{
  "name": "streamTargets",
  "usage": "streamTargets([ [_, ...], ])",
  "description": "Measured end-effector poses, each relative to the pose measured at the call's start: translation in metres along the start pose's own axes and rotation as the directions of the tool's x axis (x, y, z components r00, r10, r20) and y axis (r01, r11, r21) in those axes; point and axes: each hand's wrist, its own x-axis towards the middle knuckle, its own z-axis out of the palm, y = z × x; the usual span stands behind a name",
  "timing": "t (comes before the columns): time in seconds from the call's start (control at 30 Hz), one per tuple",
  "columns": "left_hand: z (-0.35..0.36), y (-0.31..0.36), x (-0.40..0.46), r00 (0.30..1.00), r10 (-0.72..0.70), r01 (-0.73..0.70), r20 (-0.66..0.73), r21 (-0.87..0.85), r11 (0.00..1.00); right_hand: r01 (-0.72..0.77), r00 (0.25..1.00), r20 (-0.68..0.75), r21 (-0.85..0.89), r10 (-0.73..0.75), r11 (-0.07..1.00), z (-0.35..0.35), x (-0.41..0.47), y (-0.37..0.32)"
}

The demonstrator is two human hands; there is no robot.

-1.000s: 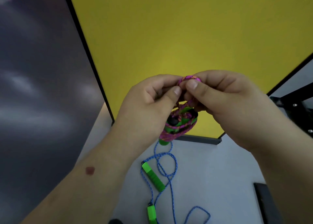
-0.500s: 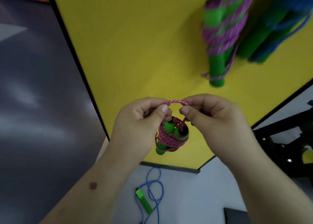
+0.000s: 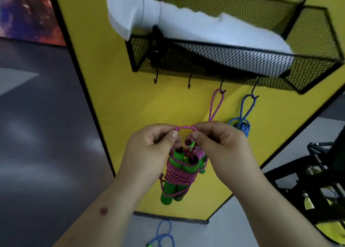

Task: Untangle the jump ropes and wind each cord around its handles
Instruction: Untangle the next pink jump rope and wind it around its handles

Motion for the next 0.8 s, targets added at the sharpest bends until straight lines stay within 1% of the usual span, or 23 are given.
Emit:
streamTargets([
  [0.13,-0.001,0.021,0.029,1.0,-0.015,0.015,-0.005,-0.025,1.0,0.039,0.997,-0.063,-0.041,-0.041,0.998,-0.004,0.026,-0.021],
  [0.27,0.003,0.034,0.06,0.999,0.01,-0.012,-0.03,-0.045,0.999,0.077,0.985,-0.148,-0.055,-0.085,0.996,-0.002,0.055,-0.029],
  [0.37,0.009,0.036,0.082,0.998,0.0,-0.003,-0.07,-0.054,0.999,0.075,0.968,-0.228,-0.125,-0.103,0.989,0.005,0.076,-0.029],
  [0.47,0.012,0.028,0.097,0.995,-0.04,0.034,-0.09,-0.071,0.997,0.042,0.951,-0.29,-0.213,-0.105,0.976,0.015,0.092,-0.022],
  [0.57,0.015,0.019,0.107,0.991,-0.082,0.073,-0.104,-0.094,0.993,0.017,0.951,-0.291,-0.289,-0.105,0.957,0.021,0.1,-0.013],
  [0.67,0.019,0.012,0.108,0.99,-0.108,0.097,-0.088,-0.119,0.988,0.019,0.958,-0.27,-0.26,-0.092,0.966,0.025,0.1,-0.007],
  [0.8,0.021,0.005,0.108,0.992,-0.098,0.088,-0.078,-0.12,0.989,0.036,0.96,-0.255,-0.288,-0.113,0.957,0.024,0.098,-0.006],
])
